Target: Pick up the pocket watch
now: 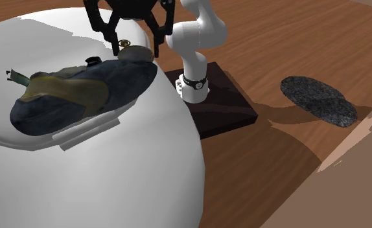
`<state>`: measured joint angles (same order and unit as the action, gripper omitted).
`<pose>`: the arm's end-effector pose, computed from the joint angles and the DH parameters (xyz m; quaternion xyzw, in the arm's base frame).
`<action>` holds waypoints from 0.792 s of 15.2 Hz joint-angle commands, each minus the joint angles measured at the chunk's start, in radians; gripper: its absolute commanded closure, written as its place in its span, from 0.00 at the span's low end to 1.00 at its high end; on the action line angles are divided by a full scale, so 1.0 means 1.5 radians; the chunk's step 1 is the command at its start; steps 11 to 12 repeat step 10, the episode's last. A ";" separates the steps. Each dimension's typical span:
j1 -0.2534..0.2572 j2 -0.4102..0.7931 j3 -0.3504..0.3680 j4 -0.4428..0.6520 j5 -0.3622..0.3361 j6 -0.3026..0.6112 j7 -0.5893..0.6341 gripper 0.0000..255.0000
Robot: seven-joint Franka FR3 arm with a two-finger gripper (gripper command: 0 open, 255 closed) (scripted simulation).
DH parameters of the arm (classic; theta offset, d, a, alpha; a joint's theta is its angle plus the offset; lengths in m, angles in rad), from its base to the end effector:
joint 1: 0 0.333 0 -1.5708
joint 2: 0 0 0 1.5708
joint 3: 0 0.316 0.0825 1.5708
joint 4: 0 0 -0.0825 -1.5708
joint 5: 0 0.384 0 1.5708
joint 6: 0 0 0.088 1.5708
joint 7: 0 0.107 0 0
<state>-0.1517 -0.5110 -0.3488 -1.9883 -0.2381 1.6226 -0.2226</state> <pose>0.3262 -0.2498 0.6576 0.9900 -0.1234 0.0437 0.0529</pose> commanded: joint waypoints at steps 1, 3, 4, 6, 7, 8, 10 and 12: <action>0.001 0.006 0.001 0.023 0.002 -0.017 -0.003 1.00; 0.002 0.013 0.001 0.047 0.005 -0.034 -0.006 1.00; 0.003 0.017 0.002 0.059 0.006 -0.043 -0.008 1.00; 0.004 0.025 0.002 0.084 0.008 -0.060 -0.011 1.00; 0.005 0.029 0.002 0.097 0.009 -0.069 -0.012 1.00; 0.006 0.033 0.003 0.110 0.011 -0.077 -0.014 1.00; 0.006 0.034 0.003 0.112 0.011 -0.079 -0.014 1.00; 0.006 0.034 0.003 0.112 0.011 -0.079 -0.014 1.00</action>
